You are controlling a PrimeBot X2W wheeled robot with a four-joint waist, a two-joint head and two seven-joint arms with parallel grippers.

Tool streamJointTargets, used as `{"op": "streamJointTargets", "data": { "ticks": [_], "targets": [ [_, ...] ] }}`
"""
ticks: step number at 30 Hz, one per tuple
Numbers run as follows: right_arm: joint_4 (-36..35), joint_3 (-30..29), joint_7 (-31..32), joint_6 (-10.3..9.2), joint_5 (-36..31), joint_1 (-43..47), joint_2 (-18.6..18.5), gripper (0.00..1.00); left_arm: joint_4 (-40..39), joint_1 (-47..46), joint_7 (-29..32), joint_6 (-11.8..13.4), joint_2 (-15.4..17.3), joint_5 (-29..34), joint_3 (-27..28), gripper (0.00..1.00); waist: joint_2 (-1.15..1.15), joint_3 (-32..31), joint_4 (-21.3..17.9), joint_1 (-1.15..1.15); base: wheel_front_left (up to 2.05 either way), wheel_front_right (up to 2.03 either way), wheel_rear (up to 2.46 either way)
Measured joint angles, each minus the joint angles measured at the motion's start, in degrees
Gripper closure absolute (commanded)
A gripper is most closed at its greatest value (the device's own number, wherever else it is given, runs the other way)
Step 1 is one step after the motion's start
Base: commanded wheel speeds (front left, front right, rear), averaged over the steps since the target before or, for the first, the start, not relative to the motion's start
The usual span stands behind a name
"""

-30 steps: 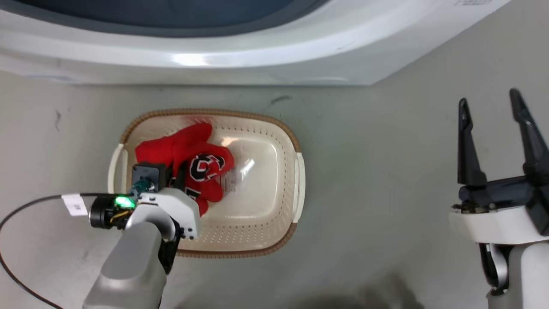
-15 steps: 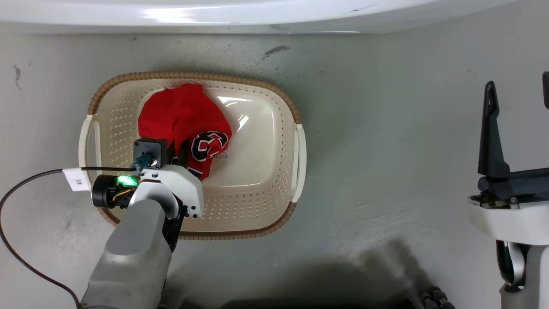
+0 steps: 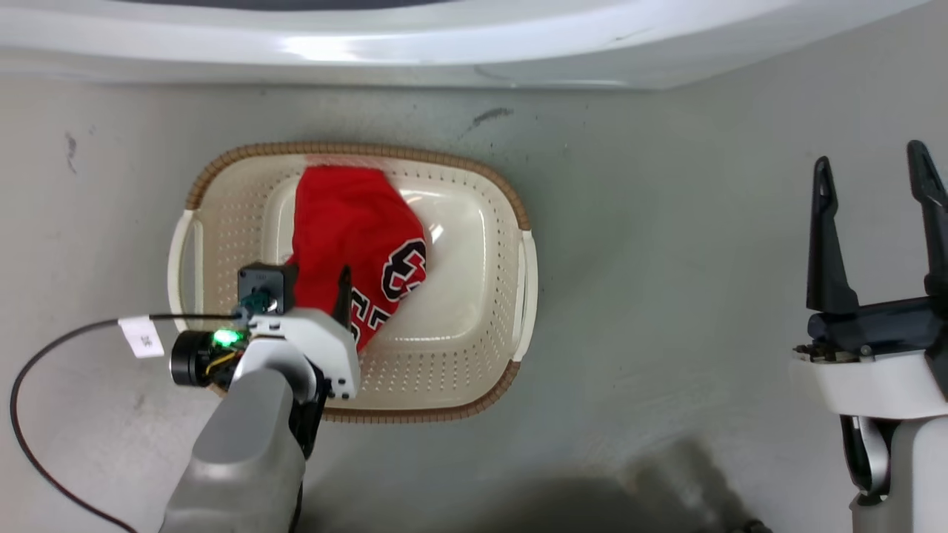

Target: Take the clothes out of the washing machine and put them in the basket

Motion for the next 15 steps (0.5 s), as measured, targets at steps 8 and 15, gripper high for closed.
{"op": "streamJointTargets", "data": {
  "ticks": [8,15],
  "targets": [
    [4.56,1.22,0.0,0.0,1.97,-0.58,0.0,0.0,-7.09,7.71,0.0,-1.37,0.66,1.63,1.72,0.0,0.0,-7.89,-0.17,0.0,0.0,0.0,0.0],
    [7.59,1.48,0.0,0.0,4.05,1.15,0.0,0.0,-16.72,15.47,0.0,-2.79,0.82,3.38,3.55,0.0,0.0,-16.22,-0.41,-0.01,0.0,0.0,0.0]
  ]
}}
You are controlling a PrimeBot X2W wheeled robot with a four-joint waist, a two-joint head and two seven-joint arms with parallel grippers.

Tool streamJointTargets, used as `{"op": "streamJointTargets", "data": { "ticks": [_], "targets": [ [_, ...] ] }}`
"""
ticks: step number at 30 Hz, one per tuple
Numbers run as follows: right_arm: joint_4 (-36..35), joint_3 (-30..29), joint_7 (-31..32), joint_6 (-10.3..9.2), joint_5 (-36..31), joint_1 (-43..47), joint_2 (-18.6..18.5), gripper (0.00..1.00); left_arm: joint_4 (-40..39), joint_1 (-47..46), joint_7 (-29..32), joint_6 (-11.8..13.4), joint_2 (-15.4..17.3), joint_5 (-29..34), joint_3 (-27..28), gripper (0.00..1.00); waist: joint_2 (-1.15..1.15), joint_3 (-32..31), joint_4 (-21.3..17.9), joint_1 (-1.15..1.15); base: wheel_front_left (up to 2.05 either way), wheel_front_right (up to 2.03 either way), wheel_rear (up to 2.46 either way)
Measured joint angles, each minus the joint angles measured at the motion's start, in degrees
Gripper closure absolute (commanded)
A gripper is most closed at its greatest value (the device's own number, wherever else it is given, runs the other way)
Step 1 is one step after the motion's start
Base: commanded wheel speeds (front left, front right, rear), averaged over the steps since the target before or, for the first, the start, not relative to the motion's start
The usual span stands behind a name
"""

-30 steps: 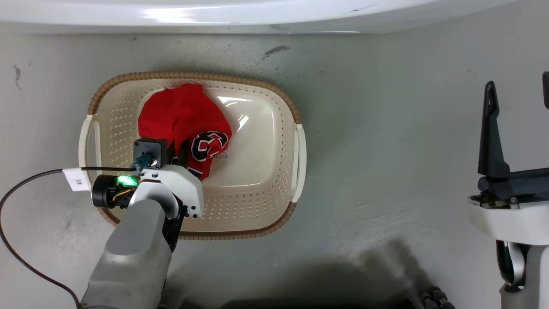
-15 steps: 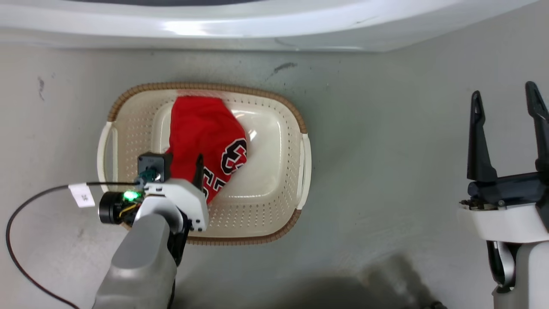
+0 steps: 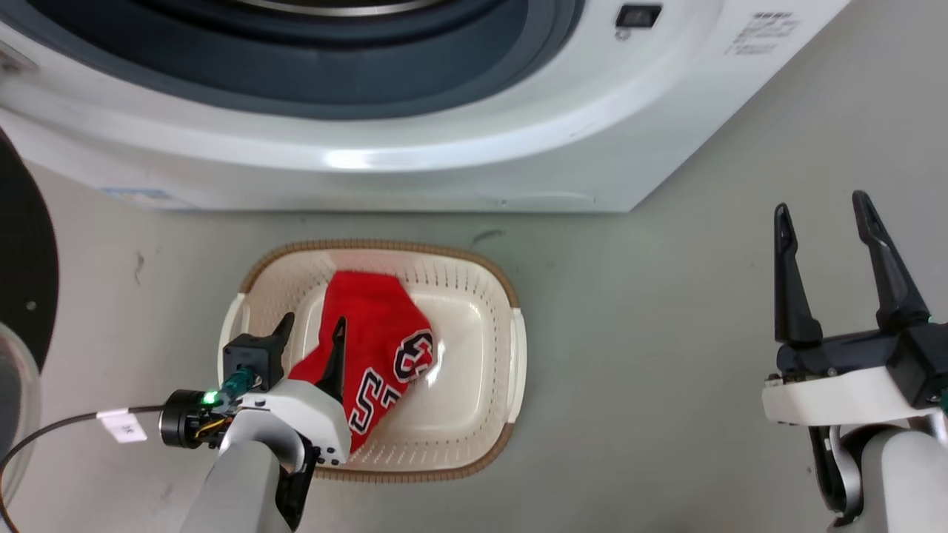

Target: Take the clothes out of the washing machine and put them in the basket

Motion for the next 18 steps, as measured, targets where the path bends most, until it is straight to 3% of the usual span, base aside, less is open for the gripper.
{"op": "streamJointTargets", "data": {
  "ticks": [12,18],
  "targets": [
    [2.68,0.93,-0.01,0.0,3.21,3.39,0.0,0.0,-16.93,8.28,0.0,-1.26,-0.24,2.27,1.71,0.0,0.0,-10.86,-0.09,-0.01,0.0,0.0,0.0],
    [3.32,1.85,-0.01,0.0,5.15,3.88,0.0,0.0,-22.87,9.69,0.0,-1.51,1.45,2.9,2.34,0.0,0.0,-13.02,-1.53,-0.01,0.0,0.0,0.0]
  ]
}}
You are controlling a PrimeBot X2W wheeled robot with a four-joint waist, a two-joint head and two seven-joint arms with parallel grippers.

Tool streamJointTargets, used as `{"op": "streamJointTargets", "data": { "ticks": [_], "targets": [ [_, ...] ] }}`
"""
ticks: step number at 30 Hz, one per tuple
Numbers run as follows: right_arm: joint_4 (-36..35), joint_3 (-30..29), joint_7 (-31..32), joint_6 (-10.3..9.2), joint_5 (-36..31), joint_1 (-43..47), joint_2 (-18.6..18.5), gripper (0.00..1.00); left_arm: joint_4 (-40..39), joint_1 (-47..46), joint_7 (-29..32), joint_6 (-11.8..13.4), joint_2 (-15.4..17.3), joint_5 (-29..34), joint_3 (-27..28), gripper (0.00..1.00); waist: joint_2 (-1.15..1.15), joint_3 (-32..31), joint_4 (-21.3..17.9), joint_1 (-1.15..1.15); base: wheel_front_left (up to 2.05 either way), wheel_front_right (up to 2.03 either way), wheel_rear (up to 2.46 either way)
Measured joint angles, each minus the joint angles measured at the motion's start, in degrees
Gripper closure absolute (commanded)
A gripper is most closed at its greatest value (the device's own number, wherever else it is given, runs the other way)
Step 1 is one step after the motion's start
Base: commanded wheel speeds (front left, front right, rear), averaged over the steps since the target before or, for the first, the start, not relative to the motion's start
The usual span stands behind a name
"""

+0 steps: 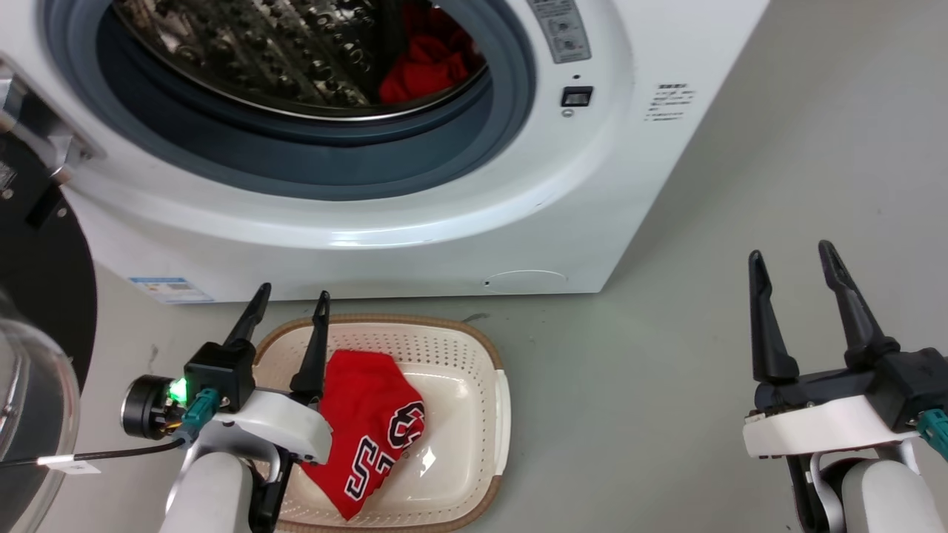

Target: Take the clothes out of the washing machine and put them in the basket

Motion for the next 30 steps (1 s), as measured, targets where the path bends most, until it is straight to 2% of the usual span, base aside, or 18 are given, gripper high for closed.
{"op": "streamJointTargets", "data": {
  "ticks": [6,11,19,24,30],
  "targets": [
    [0.07,0.8,0.0,0.0,1.13,0.2,0.01,0.0,-0.44,-2.38,0.0,-0.26,3.15,-0.56,-1.42,0.0,0.0,0.03,-2.92,0.0,0.0,0.0,0.0],
    [-0.09,1.49,0.0,0.0,2.2,0.11,0.0,0.0,1.9,-10.69,3.93,-0.34,8.31,-4.45,-5.77,0.0,0.0,2.34,-5.43,0.01,0.0,0.0,0.0],
    [-0.62,2.38,0.0,-0.01,6.98,-1.09,-0.08,0.0,1.58,-27.58,19.71,-0.34,20.95,-8.75,-10.33,0.0,0.0,7.8,-11.89,0.01,0.0,0.0,0.0],
    [-0.74,3.8,0.0,0.0,10.1,-1.44,-0.08,0.0,2.01,-38.27,31.23,-0.35,26.85,-13.83,-12.71,0.0,0.0,12.71,-16.07,0.02,0.0,0.0,0.0],
    [-0.96,6.8,0.0,0.0,14.22,-2.98,-0.07,0.0,6.16,-53.63,46.71,-0.35,32.57,-18.73,-16.1,0.0,0.0,19.22,-20.81,0.03,0.0,0.0,0.0]
  ]
}}
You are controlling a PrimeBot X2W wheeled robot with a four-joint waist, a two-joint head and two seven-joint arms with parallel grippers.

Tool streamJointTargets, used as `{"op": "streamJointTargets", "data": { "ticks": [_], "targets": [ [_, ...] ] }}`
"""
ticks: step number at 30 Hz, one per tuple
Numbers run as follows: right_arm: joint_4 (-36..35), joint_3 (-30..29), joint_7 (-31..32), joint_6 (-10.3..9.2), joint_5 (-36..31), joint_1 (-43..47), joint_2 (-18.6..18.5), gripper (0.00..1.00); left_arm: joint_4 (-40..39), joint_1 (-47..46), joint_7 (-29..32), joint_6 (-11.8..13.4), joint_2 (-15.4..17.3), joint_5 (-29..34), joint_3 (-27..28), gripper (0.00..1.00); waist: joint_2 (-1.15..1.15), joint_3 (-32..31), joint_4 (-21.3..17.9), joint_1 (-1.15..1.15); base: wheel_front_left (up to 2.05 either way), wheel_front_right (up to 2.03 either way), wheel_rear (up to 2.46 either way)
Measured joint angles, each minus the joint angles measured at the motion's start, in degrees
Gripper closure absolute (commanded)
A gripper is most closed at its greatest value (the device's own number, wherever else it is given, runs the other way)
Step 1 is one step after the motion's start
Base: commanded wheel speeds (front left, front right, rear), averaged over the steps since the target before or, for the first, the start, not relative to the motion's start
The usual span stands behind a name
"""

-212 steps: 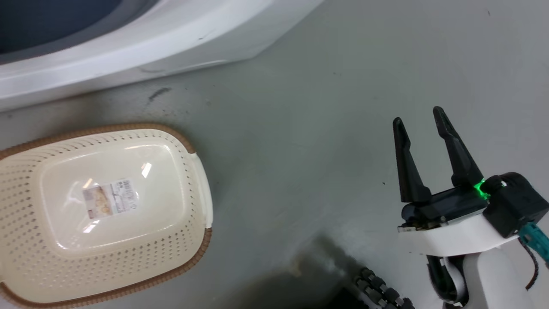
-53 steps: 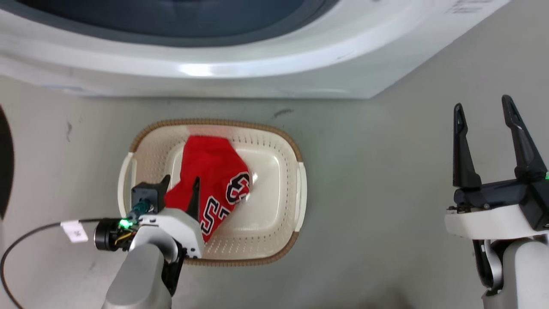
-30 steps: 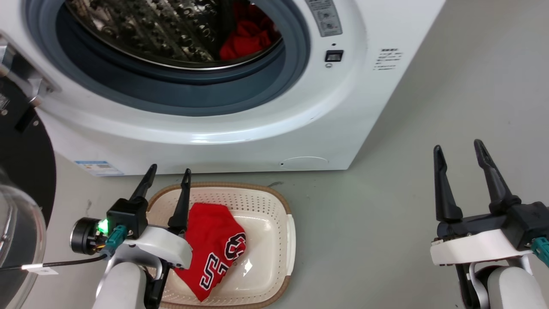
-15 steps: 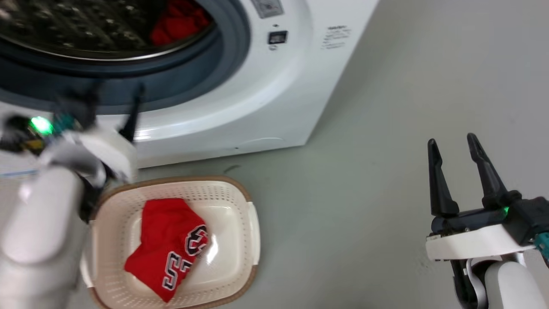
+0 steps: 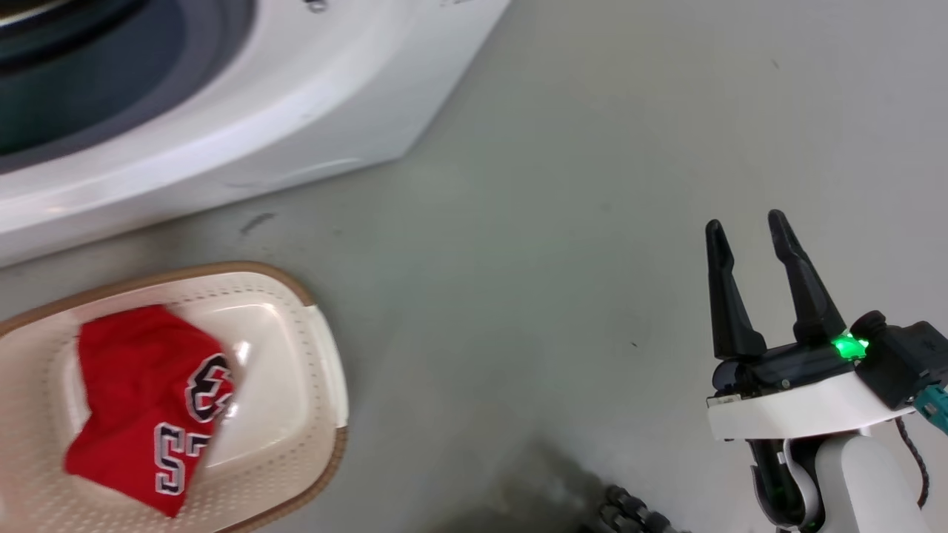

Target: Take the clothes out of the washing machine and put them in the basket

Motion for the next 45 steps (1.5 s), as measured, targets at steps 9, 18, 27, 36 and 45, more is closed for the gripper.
{"op": "streamJointTargets", "data": {
  "ticks": [9,18,27,36,45],
  "targets": [
    [-0.55,1.92,0.0,0.0,3.24,-0.03,-0.02,0.0,7.77,-14.11,14.69,0.53,2.14,-2.3,-2.34,0.0,0.0,7.38,-6.44,0.0,0.0,0.0,0.0],
    [-1.48,1.2,0.0,0.0,4.77,0.88,0.0,0.0,17.25,-21.83,17.66,1.1,-0.53,0.3,-5.46,0.0,0.0,10.91,-7.37,0.0,0.0,0.0,0.0],
    [-2.38,0.81,0.0,0.0,5.05,1.31,0.0,0.0,24.2,-24.64,17.95,0.85,-2.55,0.52,-7.43,0.0,0.0,12.31,-6.92,0.0,0.0,0.0,0.0],
    [-2.25,0.92,0.0,0.0,5.16,0.59,0.0,0.0,26.69,-25.97,14.34,0.09,-2.72,-0.8,-9.72,1.0,0.0,12.39,-6.78,0.0,0.0,0.0,0.0],
    [-1.13,2.23,0.0,0.0,3.65,-2.81,0.01,0.0,26.02,-25.88,3.64,0.02,-0.76,-3.63,-11.62,1.0,0.0,9.58,-7.18,-0.01,0.0,0.0,0.0]
  ]
}}
